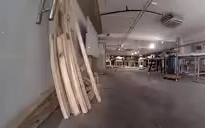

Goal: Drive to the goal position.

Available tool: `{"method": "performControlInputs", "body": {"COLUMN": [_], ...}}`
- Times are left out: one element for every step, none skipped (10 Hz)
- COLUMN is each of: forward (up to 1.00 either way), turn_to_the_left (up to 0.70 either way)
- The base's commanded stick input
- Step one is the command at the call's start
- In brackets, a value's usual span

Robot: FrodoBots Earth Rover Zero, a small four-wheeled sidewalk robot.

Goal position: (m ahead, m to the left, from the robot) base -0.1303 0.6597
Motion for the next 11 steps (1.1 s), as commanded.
{"method": "performControlInputs", "body": {"forward": [0.0,0.01,0.04,0.34,0.44,0.45,0.45,0.45,0.45,0.45,0.45], "turn_to_the_left": [-0.45,-0.36,-0.18,-0.22,-0.04,0.0,-0.02,-0.06,-0.27,-0.27,-0.27]}}
